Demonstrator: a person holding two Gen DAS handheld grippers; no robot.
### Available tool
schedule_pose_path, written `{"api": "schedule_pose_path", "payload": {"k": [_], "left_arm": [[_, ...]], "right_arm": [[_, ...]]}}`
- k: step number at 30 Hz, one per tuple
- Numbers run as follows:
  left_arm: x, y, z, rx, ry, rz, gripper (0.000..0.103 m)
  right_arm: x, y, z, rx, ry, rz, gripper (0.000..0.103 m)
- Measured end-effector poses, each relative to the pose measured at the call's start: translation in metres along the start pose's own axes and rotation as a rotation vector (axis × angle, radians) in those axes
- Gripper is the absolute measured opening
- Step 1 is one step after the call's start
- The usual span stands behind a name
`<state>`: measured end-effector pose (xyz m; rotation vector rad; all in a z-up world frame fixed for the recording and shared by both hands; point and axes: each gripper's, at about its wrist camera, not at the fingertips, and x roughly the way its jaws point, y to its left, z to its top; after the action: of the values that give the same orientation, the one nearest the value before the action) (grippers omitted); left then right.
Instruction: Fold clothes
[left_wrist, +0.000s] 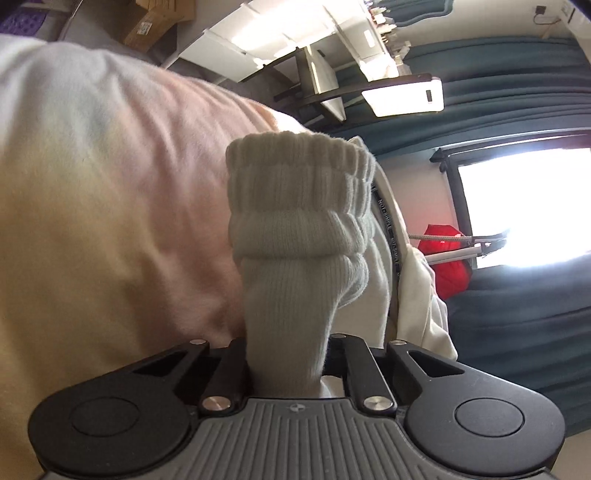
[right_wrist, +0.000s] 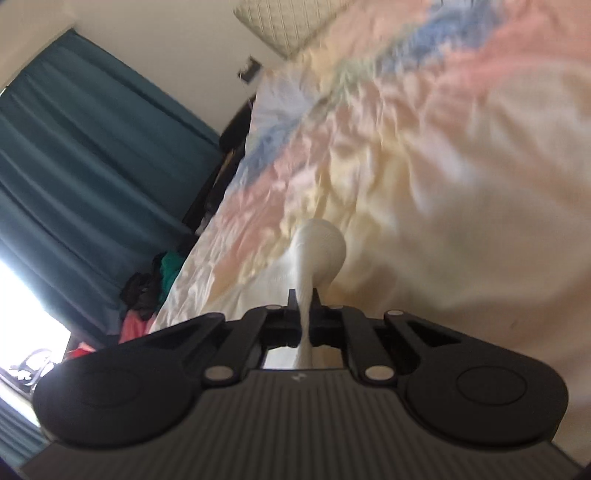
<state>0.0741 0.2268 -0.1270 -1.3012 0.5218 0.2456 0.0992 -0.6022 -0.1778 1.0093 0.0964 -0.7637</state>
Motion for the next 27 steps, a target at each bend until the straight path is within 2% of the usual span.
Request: {"api": "schedule_pose_path", "payload": {"k": [3, 7, 10, 13, 17, 20, 21, 22, 23, 24, 26, 27], "left_arm": [[-0.014, -0.007, 0.0, 0.015, -0.039, -0.011, 0.01], [-0.017, -0.022, -0.006, 0.145, -0.042, 0.1, 0.01], [-0.01, -0.023, -0.005, 0.157, -0.003, 0.178, 0.011], [-0.013, -0.016, -0.004, 0.146, 0.014, 0.195, 0.012], [-0.021, -0.025, -0.011, 0.23, -0.002, 0.219, 0.017], [-0.023, -0.039, -0.017, 0.313, -0.023, 0.237, 0.02], [-0.025, -0.044, -0.021, 0.343, -0.031, 0.245, 0.021], [-0.027, -0.049, -0.024, 0.371, -0.035, 0.256, 0.027], [-0.028, -0.054, -0.027, 0.399, -0.037, 0.265, 0.039], [-0.03, -0.058, -0.03, 0.428, -0.034, 0.27, 0.044], [-0.035, -0.064, -0.037, 0.476, -0.021, 0.271, 0.054], [-0.035, -0.067, -0.04, 0.496, -0.016, 0.275, 0.057]], "right_arm": [[-0.008, -0.003, 0.006, -0.046, -0.055, -0.117, 0.006], [0.007, -0.021, -0.001, -0.154, -0.001, -0.218, 0.006], [0.009, -0.02, -0.004, -0.187, 0.009, -0.23, 0.007], [0.012, -0.019, -0.006, -0.22, 0.018, -0.242, 0.007], [0.002, -0.012, -0.008, -0.226, 0.041, -0.269, 0.011], [-0.019, 0.01, -0.013, -0.246, 0.038, -0.3, 0.012], [-0.028, 0.02, -0.015, -0.264, 0.034, -0.294, 0.017], [-0.037, 0.032, -0.019, -0.304, 0.025, -0.291, 0.023], [-0.045, 0.044, -0.024, -0.338, 0.014, -0.286, 0.042], [-0.054, 0.055, -0.029, -0.369, 0.001, -0.275, 0.062], [-0.073, 0.078, -0.039, -0.43, -0.03, -0.222, 0.072], [-0.084, 0.091, -0.044, -0.472, -0.038, -0.18, 0.072]]}}
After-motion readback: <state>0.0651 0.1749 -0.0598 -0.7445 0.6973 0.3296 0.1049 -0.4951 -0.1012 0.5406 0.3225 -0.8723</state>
